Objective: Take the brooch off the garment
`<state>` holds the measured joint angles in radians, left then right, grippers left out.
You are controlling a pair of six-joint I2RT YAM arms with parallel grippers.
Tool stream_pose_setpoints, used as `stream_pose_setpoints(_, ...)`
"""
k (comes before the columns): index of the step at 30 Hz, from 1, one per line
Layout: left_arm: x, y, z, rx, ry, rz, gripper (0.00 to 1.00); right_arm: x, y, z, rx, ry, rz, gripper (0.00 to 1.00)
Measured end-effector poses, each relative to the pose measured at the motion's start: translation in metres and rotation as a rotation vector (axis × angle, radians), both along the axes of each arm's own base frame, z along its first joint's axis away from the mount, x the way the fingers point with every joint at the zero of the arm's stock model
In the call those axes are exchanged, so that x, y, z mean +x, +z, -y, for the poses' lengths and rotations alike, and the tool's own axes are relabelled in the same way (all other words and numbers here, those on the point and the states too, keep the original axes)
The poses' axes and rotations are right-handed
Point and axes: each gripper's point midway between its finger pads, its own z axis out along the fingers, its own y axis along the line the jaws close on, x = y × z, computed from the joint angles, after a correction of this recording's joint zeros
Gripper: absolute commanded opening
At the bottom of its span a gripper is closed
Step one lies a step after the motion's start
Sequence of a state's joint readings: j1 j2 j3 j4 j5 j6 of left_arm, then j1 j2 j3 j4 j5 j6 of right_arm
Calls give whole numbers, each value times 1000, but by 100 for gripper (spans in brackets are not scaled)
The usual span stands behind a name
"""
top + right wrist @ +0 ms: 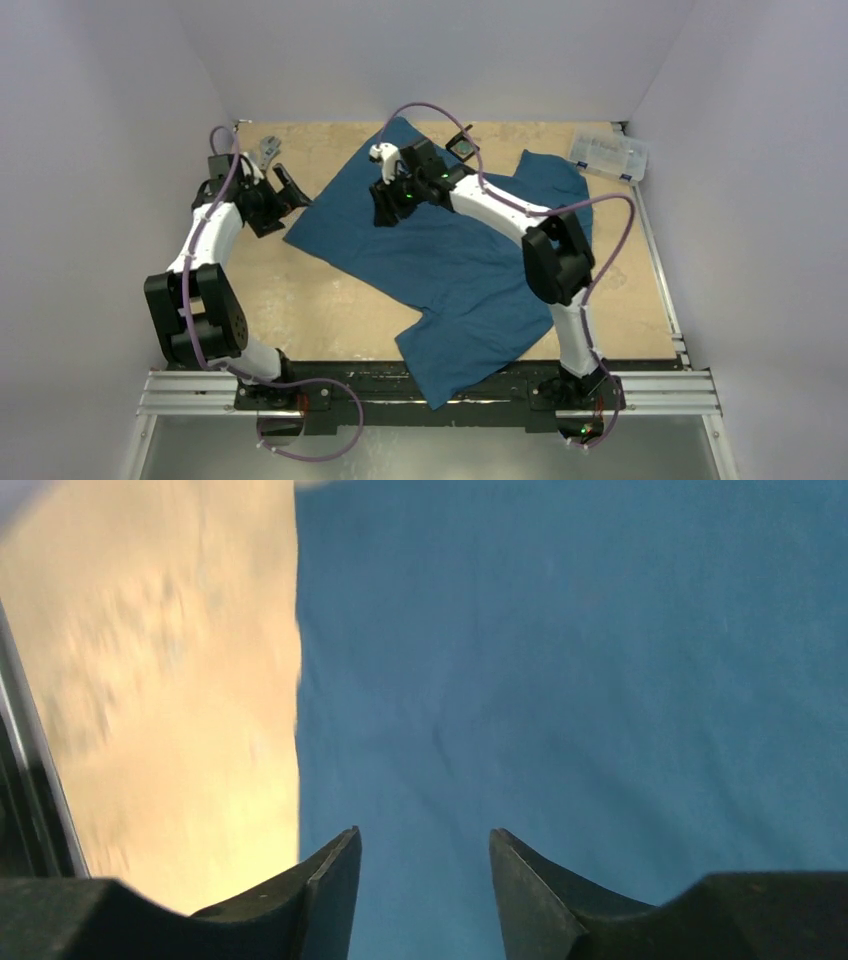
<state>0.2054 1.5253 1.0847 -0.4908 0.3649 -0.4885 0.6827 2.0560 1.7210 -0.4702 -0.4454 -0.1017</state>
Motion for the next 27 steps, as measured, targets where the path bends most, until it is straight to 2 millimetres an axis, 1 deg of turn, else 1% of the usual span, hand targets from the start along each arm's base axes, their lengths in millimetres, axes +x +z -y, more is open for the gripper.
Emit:
stream_pose_setpoints(1, 3, 8, -6, -7, 19, 16, 100, 9, 2, -20, 47, -44, -9, 52)
stream_pose_setpoints(2, 6, 14, -13, -8, 37, 29, 100, 17, 3, -41, 92, -87, -19, 50)
stream_pose_setpoints(3, 10, 23, -22, -21, 68, 46, 100, 25, 3, -64, 140, -122, -31, 48)
stream_pose_setpoints(5, 16, 39, -42, -23, 122, 78, 100, 34, -1, -109, 224, -168, -51, 42)
stream_pose_setpoints(6, 19, 50, -54, -20, 152, 96, 100, 33, -5, -130, 256, -180, -65, 42)
stream_pose_setpoints(7, 21, 61, -64, -14, 176, 115, 100, 29, -10, -146, 280, -185, -82, 41)
stream_pose_setpoints(10, 25, 92, -86, 12, 223, 176, 100, 12, -30, -181, 316, -195, -128, 40)
stream_pose_setpoints(11, 24, 100, -89, 18, 230, 192, 100, 10, -33, -185, 319, -197, -133, 40)
stream_pose_setpoints(12, 22, 108, -92, 24, 237, 208, 100, -1, -42, -198, 324, -198, -148, 39)
stream_pose_setpoints(14, 15, 119, -95, 29, 248, 227, 100, -12, -52, -209, 328, -195, -165, 39)
stream_pose_setpoints(16, 8, 124, -97, 28, 260, 227, 100, -15, -60, -215, 331, -202, -167, 39)
stream_pose_setpoints(19, 1, 127, -99, 19, 272, 224, 100, -12, -70, -215, 330, -219, -174, 38)
stream_pose_setpoints(22, -3, 129, -96, 10, 267, 228, 100, -7, -78, -213, 330, -235, -182, 37)
stream_pose_setpoints(25, -6, 130, -93, 5, 260, 229, 100, -5, -80, -213, 336, -247, -194, 35)
stream_pose_setpoints(27, -9, 129, -92, 4, 259, 224, 100, -5, -79, -213, 348, -253, -212, 35)
